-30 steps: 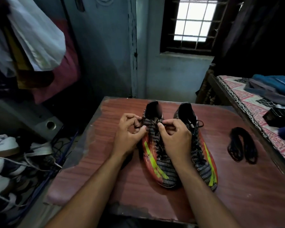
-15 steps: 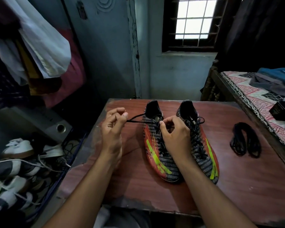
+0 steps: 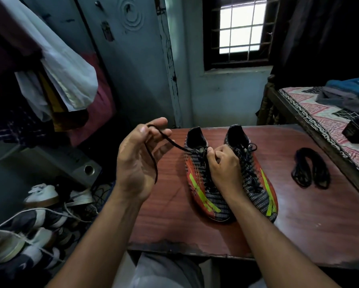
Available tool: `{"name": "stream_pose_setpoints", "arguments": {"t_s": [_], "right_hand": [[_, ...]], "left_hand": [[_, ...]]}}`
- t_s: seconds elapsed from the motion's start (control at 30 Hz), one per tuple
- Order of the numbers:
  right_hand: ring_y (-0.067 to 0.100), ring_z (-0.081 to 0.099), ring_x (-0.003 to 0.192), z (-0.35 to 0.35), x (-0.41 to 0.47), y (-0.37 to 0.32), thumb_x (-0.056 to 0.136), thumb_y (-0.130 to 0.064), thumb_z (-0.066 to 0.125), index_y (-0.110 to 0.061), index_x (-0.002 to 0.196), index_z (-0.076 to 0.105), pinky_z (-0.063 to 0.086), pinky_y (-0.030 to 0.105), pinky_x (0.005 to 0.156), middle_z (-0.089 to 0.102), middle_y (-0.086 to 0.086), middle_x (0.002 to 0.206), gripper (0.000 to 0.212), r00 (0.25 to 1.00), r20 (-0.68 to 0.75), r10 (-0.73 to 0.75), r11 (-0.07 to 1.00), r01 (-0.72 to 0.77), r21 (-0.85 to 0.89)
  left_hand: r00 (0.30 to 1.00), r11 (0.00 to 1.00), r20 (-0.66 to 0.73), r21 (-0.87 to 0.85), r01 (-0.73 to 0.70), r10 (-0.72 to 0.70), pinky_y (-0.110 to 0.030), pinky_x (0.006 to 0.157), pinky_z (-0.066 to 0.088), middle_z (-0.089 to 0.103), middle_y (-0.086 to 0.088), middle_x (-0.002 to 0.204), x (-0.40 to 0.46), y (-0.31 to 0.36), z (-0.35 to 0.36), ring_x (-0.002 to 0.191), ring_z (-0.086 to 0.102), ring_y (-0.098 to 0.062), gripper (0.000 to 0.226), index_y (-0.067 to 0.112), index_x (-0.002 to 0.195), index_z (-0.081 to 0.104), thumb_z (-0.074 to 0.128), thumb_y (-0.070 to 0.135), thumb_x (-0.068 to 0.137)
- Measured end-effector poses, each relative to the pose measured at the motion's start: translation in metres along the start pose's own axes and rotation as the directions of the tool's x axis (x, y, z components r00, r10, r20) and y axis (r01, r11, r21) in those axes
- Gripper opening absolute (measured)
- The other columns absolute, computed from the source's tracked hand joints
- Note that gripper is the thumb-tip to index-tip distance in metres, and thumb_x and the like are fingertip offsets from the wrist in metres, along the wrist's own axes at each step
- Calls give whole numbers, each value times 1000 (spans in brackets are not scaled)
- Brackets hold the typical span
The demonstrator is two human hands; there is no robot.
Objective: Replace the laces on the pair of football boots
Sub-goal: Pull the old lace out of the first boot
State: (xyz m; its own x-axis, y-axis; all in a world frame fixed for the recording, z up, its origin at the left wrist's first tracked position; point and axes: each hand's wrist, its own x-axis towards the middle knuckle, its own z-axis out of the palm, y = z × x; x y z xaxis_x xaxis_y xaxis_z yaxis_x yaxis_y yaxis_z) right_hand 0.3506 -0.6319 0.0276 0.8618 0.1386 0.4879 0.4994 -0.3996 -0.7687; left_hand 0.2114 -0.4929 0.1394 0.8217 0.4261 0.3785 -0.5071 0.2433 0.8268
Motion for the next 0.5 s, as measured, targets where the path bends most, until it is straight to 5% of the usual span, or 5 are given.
{"name": "stream_pose_setpoints", "arguments": {"t_s": [0.17, 0.27, 0.33, 0.4, 0.5], "right_hand": [[9, 59, 86, -3, -2, -4, 98, -23, 65, -17, 93, 57, 51, 25, 69, 59, -5, 97, 11, 999, -14, -28, 999, 29, 25], [5, 61, 92, -3, -3, -4, 98, -17, 66, -19, 113, 61, 48, 13, 77, 63, -11, 105, 17, 999, 15, -32, 999, 32, 31], [3, 57, 97, -5, -4, -6, 97, -11, 63, -15, 121, 62, 38, 0, 81, 61, -12, 111, 24, 999, -13, -42, 999, 42, 34], [0, 55, 90, -8, -4, -8, 95, -7, 61, -11, 118, 65, 37, -3, 78, 61, -9, 112, 24, 998, -51, -33, 999, 35, 40], [6, 64, 78, -5, -2, -2, 93, -15, 56, -13, 84, 68, 56, 22, 70, 68, -1, 88, 14, 998, -70, -11, 998, 15, 57]], "left_hand": [[990, 937, -124, 333, 106, -68, -33, 63, 50, 72, -5, 87, 3, -28, -5, 63, 60, -16, 36, 5, 81, 65, 57, 33, 104], [972, 832, -205, 515, 208, -116, -32, 57, 40, 57, -6, 67, 6, -56, -15, 49, 48, -12, 35, 2, 87, 56, 63, 34, 101], [972, 723, -211, 654, 221, -106, -26, 60, 43, 56, 4, 73, 8, -74, -19, 56, 55, -2, 29, 14, 98, 48, 71, 31, 96], [986, 605, -159, 782, 151, -42, -7, 64, 42, 58, 12, 84, 9, -90, -22, 70, 58, 10, 46, 23, 119, 44, 78, 27, 90], [998, 489, 57, 870, -67, 35, -4, 80, 42, 61, 11, 108, 13, -111, -26, 96, 59, 6, 69, 39, 143, 39, 78, 27, 88]]}}
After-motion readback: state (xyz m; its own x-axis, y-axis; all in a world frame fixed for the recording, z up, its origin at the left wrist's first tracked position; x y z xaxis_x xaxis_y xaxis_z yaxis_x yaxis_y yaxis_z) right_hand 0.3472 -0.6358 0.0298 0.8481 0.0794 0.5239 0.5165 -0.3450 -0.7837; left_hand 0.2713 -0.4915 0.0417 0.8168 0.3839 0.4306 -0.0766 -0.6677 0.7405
